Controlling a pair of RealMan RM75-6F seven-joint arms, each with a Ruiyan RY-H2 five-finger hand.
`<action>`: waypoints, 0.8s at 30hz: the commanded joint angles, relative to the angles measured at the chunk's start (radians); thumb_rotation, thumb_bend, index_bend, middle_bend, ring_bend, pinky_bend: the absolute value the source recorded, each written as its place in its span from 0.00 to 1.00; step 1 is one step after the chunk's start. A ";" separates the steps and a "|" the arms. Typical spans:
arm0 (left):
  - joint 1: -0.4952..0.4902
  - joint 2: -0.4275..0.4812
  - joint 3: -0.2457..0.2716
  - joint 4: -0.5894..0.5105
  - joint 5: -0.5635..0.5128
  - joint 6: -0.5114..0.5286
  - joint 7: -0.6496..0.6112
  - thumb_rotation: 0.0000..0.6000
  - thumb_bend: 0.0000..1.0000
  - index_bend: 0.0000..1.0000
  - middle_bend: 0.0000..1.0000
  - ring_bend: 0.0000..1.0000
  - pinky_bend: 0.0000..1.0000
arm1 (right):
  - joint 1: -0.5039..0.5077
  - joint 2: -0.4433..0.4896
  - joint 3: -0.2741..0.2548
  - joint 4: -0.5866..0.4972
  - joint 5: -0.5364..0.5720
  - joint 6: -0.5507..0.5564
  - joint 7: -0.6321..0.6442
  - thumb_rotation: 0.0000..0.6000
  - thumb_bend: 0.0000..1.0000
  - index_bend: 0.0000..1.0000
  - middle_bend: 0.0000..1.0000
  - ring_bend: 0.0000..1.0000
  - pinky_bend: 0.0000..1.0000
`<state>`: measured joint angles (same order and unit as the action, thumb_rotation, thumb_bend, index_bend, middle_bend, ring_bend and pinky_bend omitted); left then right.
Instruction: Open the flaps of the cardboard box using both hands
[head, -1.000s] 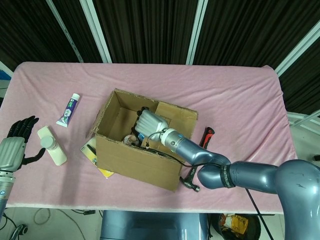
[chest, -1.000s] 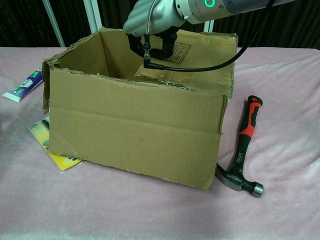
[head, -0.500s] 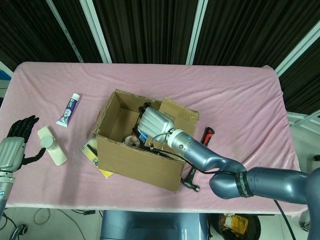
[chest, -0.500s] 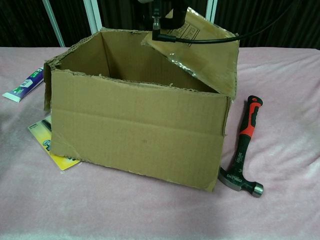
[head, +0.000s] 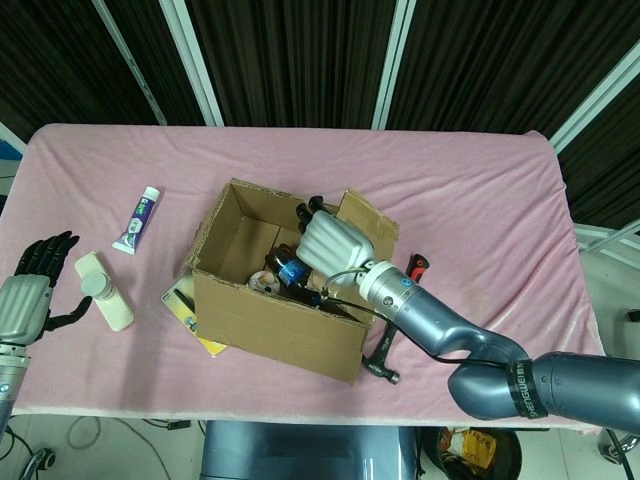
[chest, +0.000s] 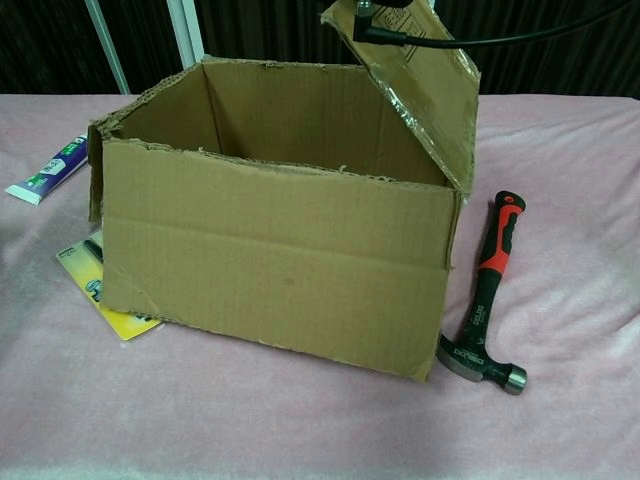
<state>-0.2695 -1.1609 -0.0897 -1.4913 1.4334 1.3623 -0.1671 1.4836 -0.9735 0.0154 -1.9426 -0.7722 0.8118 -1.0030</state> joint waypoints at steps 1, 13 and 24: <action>0.000 0.000 0.000 0.000 0.000 -0.001 0.001 1.00 0.28 0.02 0.03 0.00 0.03 | -0.003 0.020 -0.007 -0.014 -0.001 0.009 -0.011 1.00 0.48 0.52 0.33 0.16 0.24; 0.001 0.003 0.001 -0.005 0.001 -0.010 0.011 1.00 0.28 0.02 0.03 0.00 0.03 | -0.029 0.106 -0.032 -0.070 -0.020 0.038 -0.044 1.00 0.41 0.41 0.30 0.14 0.24; 0.004 0.005 0.000 -0.009 0.000 -0.011 0.016 1.00 0.28 0.02 0.03 0.00 0.03 | -0.068 0.179 -0.054 -0.111 -0.059 0.046 -0.063 1.00 0.37 0.37 0.29 0.13 0.23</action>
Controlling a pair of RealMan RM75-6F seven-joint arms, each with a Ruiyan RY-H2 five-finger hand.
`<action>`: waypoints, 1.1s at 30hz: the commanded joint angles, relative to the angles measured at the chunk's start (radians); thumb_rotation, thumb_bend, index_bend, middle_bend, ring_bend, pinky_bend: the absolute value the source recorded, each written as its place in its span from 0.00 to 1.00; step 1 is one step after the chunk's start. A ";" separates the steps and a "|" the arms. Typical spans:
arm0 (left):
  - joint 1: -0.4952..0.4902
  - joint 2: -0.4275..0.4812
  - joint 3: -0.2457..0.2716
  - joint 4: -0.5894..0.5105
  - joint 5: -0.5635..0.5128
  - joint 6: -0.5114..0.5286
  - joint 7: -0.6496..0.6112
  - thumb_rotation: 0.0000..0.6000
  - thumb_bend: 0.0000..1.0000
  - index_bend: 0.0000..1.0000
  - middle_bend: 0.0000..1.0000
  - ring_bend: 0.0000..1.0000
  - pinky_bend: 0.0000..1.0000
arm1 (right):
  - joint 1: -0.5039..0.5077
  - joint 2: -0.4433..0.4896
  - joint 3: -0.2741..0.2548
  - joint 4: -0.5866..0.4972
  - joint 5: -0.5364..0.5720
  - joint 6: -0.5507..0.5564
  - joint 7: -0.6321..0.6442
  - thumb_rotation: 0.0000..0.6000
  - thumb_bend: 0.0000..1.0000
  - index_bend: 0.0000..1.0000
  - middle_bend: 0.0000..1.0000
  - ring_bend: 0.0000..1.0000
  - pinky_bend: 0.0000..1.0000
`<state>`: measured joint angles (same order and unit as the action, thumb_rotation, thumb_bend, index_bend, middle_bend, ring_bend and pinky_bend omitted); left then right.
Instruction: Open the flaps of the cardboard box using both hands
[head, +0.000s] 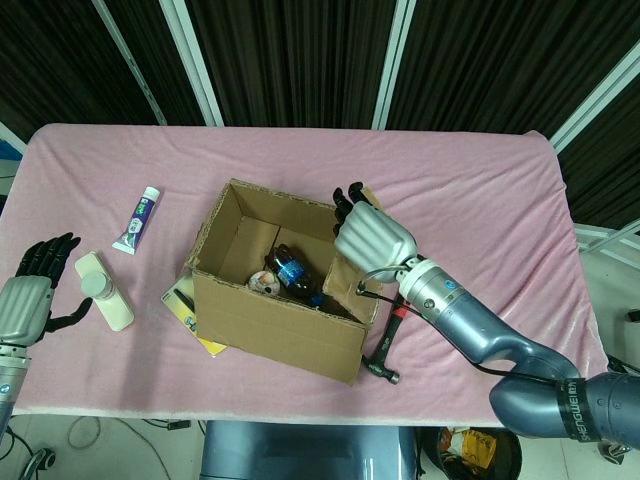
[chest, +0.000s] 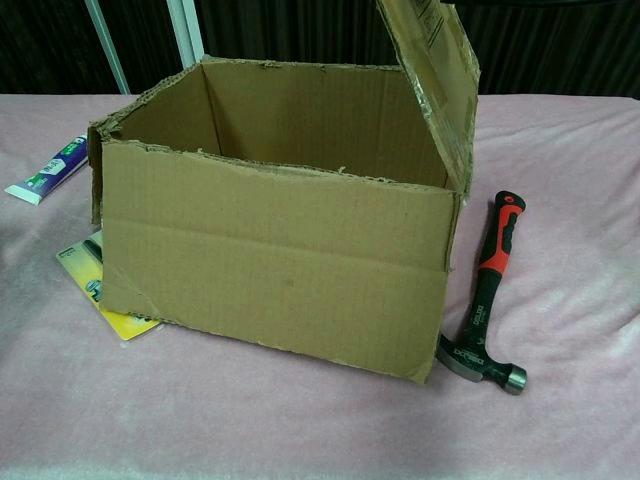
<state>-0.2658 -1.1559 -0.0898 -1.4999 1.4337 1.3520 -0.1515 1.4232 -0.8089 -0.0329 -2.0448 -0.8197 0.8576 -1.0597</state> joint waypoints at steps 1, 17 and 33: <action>0.000 0.000 0.000 0.000 0.000 -0.001 0.001 1.00 0.28 0.02 0.03 0.00 0.03 | -0.011 0.024 -0.009 -0.013 -0.016 0.001 -0.013 1.00 0.35 0.36 0.29 0.13 0.23; 0.001 -0.002 -0.006 0.002 -0.004 -0.002 0.011 1.00 0.28 0.02 0.03 0.00 0.03 | -0.119 0.212 -0.025 -0.177 -0.126 0.008 0.013 1.00 0.25 0.31 0.27 0.11 0.23; 0.000 -0.011 -0.002 0.009 0.009 0.003 0.034 1.00 0.29 0.02 0.03 0.00 0.03 | -0.330 0.364 -0.037 -0.258 -0.342 0.049 0.143 1.00 0.25 0.28 0.26 0.09 0.23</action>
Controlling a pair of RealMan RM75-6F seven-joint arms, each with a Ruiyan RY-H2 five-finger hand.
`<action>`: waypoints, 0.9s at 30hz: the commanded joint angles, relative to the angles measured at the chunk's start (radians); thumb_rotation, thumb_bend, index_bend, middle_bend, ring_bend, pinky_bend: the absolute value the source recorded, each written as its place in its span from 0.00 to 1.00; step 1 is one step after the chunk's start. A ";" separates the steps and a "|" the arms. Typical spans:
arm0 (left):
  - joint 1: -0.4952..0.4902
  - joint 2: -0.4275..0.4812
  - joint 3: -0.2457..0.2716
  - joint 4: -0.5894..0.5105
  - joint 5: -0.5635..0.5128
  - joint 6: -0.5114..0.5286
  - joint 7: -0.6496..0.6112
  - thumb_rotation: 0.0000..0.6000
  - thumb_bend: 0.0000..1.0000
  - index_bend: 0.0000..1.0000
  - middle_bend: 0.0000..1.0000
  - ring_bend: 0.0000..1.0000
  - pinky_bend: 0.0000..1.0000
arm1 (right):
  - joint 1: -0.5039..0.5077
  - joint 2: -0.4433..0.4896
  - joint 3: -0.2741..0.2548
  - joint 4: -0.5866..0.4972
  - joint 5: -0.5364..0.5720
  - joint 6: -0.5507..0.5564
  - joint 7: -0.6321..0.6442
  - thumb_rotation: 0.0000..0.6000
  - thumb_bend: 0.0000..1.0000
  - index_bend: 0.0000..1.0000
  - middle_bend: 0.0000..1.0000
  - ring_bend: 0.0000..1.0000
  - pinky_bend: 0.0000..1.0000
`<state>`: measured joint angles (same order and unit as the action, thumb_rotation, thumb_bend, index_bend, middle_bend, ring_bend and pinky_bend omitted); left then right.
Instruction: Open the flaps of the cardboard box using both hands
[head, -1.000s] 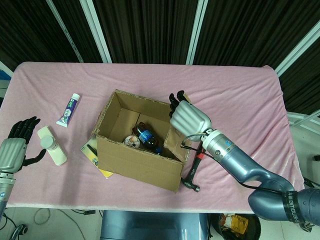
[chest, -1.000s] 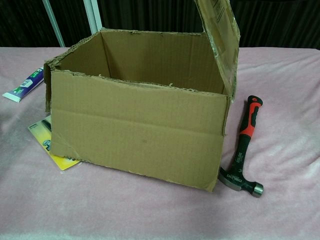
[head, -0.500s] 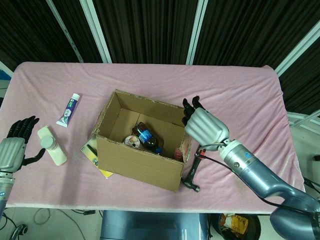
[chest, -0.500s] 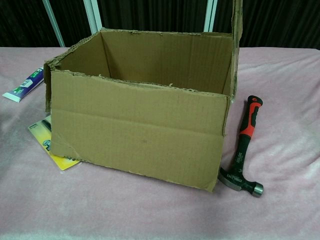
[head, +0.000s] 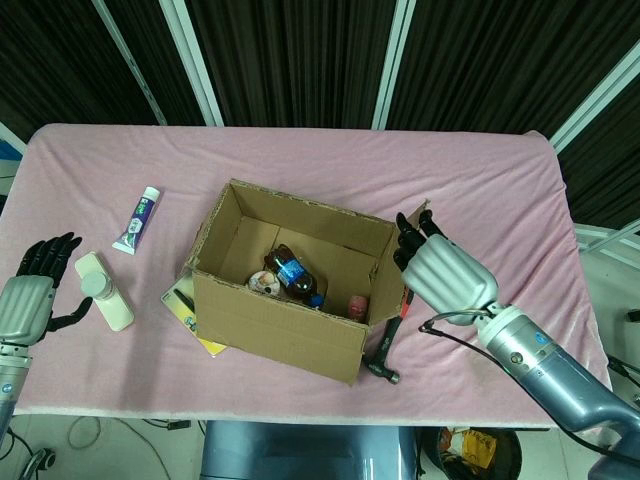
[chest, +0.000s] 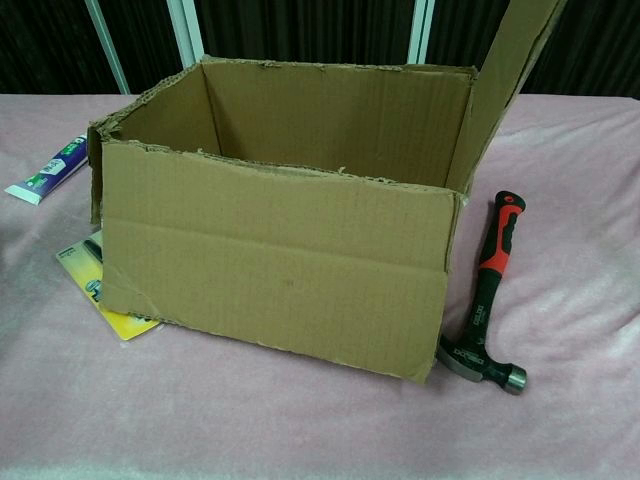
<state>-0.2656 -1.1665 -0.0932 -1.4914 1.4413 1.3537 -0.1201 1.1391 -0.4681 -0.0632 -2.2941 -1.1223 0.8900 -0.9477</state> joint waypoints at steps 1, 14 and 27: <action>0.000 -0.001 0.002 0.000 0.004 0.002 0.006 1.00 0.29 0.02 0.03 0.00 0.03 | -0.072 0.029 -0.011 -0.008 -0.057 0.025 0.046 1.00 0.25 0.28 0.26 0.09 0.23; 0.005 -0.004 0.009 0.002 0.025 0.019 0.033 1.00 0.29 0.02 0.03 0.00 0.03 | -0.366 -0.006 -0.072 0.078 -0.198 0.193 0.161 1.00 0.25 0.24 0.23 0.09 0.23; 0.023 0.021 0.026 -0.034 0.015 0.021 0.136 1.00 0.17 0.00 0.00 0.00 0.00 | -0.757 -0.462 -0.034 0.350 -0.229 0.659 0.508 1.00 0.25 0.00 0.02 0.00 0.22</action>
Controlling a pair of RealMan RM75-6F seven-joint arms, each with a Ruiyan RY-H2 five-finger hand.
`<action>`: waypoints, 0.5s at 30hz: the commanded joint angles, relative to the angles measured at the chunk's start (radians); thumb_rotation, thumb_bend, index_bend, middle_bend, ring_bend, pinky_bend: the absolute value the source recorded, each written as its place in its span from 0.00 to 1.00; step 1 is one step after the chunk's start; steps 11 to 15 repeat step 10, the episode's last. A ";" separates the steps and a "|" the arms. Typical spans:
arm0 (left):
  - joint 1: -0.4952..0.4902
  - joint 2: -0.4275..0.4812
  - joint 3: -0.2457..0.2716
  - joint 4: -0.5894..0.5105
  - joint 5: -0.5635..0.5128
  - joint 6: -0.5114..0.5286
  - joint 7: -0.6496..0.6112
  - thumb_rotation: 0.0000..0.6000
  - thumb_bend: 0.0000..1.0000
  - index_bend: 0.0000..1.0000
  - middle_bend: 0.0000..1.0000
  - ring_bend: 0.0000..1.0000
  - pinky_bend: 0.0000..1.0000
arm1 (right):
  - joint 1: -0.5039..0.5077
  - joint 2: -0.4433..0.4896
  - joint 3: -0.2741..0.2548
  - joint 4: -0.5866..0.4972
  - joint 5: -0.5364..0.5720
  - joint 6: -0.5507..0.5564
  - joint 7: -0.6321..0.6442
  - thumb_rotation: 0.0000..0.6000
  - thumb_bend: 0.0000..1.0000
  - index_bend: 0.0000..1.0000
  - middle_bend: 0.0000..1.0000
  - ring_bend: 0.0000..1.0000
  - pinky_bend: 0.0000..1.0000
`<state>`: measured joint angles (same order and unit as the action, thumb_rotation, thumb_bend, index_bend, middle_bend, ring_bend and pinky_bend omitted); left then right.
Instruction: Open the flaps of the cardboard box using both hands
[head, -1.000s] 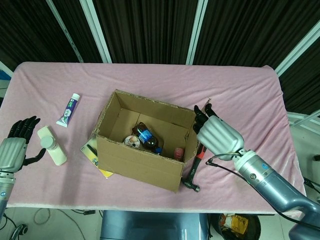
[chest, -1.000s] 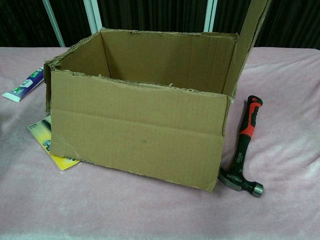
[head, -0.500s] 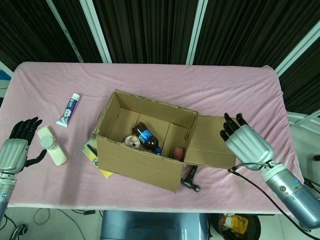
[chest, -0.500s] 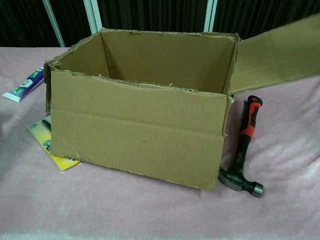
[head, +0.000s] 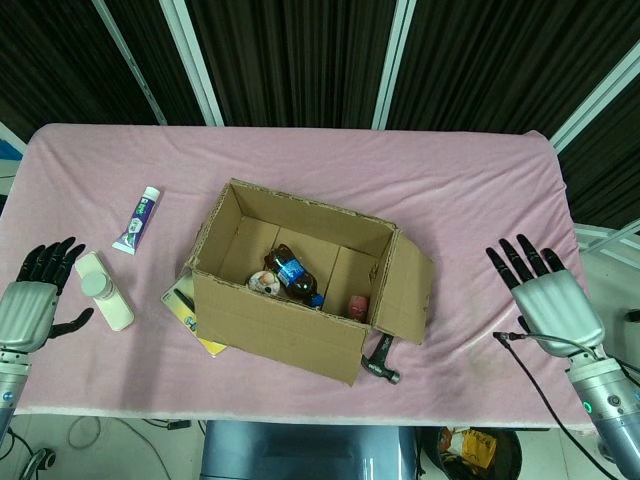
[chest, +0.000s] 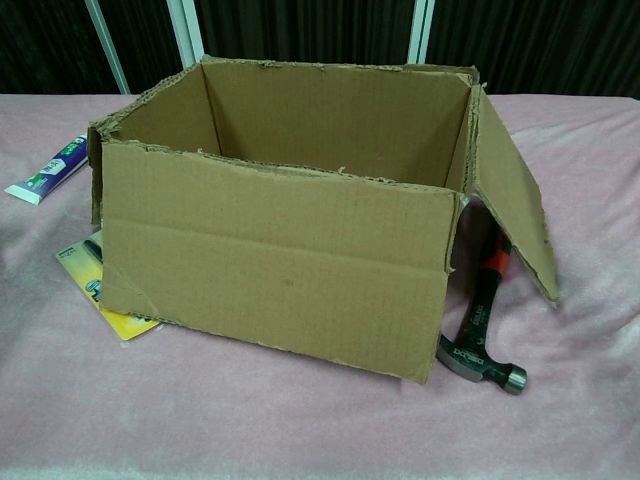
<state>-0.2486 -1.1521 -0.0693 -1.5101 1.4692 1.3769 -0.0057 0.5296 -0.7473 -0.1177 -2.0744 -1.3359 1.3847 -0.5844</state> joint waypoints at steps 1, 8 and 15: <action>0.008 0.007 0.002 -0.022 -0.019 -0.004 0.026 1.00 0.17 0.00 0.00 0.00 0.00 | -0.170 -0.214 0.022 0.157 -0.016 0.187 0.169 1.00 0.24 0.00 0.01 0.00 0.22; 0.015 -0.001 0.001 -0.033 -0.014 0.018 0.070 1.00 0.16 0.00 0.00 0.00 0.00 | -0.301 -0.375 0.018 0.348 -0.054 0.297 0.308 0.98 0.23 0.00 0.00 0.00 0.22; 0.014 -0.004 0.002 -0.031 -0.014 0.015 0.075 1.00 0.16 0.00 0.00 0.00 0.00 | -0.318 -0.396 0.021 0.382 -0.059 0.306 0.326 0.98 0.23 0.00 0.00 0.00 0.22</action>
